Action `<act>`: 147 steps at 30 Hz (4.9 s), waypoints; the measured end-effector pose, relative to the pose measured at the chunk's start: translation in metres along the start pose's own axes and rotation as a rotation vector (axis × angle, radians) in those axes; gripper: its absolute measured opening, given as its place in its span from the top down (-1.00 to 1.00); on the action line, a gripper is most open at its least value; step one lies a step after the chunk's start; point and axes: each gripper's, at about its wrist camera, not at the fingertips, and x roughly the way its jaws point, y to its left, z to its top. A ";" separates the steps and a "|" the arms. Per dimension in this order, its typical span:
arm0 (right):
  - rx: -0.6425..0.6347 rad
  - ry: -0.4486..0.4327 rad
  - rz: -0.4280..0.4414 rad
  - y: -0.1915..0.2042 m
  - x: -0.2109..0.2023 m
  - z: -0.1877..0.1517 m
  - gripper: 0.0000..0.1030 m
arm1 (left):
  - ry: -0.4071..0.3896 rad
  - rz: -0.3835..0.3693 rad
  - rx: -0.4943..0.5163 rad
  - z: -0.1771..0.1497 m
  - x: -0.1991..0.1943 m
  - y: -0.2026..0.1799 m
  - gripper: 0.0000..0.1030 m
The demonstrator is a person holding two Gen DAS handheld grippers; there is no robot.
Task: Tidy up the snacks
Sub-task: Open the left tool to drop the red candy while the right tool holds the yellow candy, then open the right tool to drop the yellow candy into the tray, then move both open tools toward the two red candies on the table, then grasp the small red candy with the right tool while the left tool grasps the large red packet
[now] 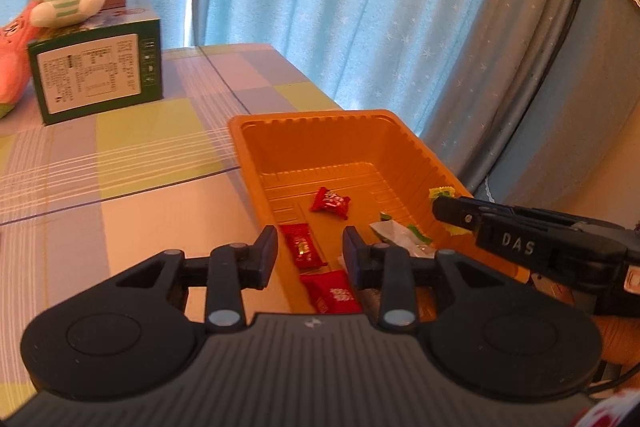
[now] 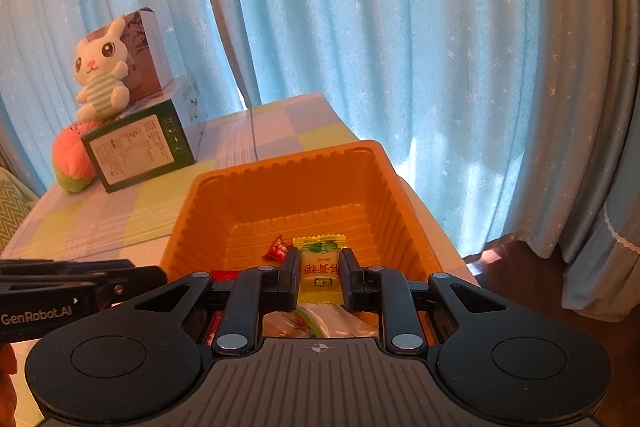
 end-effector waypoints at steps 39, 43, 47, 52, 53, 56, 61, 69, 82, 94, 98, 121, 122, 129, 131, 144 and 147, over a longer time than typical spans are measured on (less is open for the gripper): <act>-0.062 0.006 0.044 0.080 -0.088 -0.049 0.06 | -0.037 0.199 -0.146 -0.075 -0.148 0.053 -0.12; -0.084 0.017 0.069 0.099 -0.093 -0.058 -0.08 | -0.048 0.229 -0.174 -0.084 -0.168 0.067 -0.18; -0.107 0.029 0.092 0.118 -0.095 -0.064 -0.19 | -0.058 0.258 -0.203 -0.093 -0.186 0.082 -0.23; -0.143 0.046 0.121 0.142 -0.093 -0.070 -0.21 | -0.066 0.301 -0.234 -0.103 -0.204 0.102 -0.26; -0.150 0.049 0.127 0.147 -0.092 -0.071 -0.22 | -0.070 0.308 -0.242 -0.105 -0.207 0.107 -0.27; -0.172 0.057 0.141 0.159 -0.089 -0.074 -0.22 | -0.078 0.328 -0.264 -0.109 -0.215 0.121 -0.27; -0.190 0.067 0.161 0.176 -0.083 -0.076 -0.22 | -0.091 0.361 -0.289 -0.113 -0.226 0.139 -0.29; -0.246 0.079 0.189 0.202 -0.068 -0.077 -0.22 | -0.101 0.396 -0.318 -0.112 -0.230 0.164 -0.32; -0.293 0.113 0.250 0.246 -0.012 -0.076 -0.22 | -0.086 0.435 -0.319 -0.100 -0.205 0.214 -0.33; -0.316 0.126 0.317 0.293 0.070 -0.071 -0.21 | -0.082 0.490 -0.341 -0.094 -0.155 0.279 -0.33; -0.334 0.141 0.338 0.306 0.099 -0.075 -0.11 | -0.079 0.491 -0.360 -0.092 -0.140 0.299 -0.32; -0.380 0.151 0.334 0.363 0.191 -0.086 0.46 | -0.072 0.445 -0.415 -0.088 -0.109 0.348 -0.25; -0.384 0.146 0.331 0.363 0.191 -0.086 0.49 | -0.070 0.440 -0.414 -0.087 -0.108 0.347 -0.25; -0.366 0.105 0.305 0.337 0.174 -0.078 0.55 | -0.085 0.371 -0.411 -0.082 -0.095 0.343 -0.25; -0.339 0.100 0.291 0.322 0.168 -0.074 0.56 | -0.094 0.344 -0.425 -0.080 -0.090 0.343 -0.25; -0.276 0.107 0.254 0.278 0.163 -0.067 0.56 | -0.159 0.288 -0.467 -0.065 -0.058 0.345 0.08; -0.278 0.114 0.260 0.278 0.164 -0.068 0.56 | -0.168 0.297 -0.456 -0.064 -0.053 0.344 0.19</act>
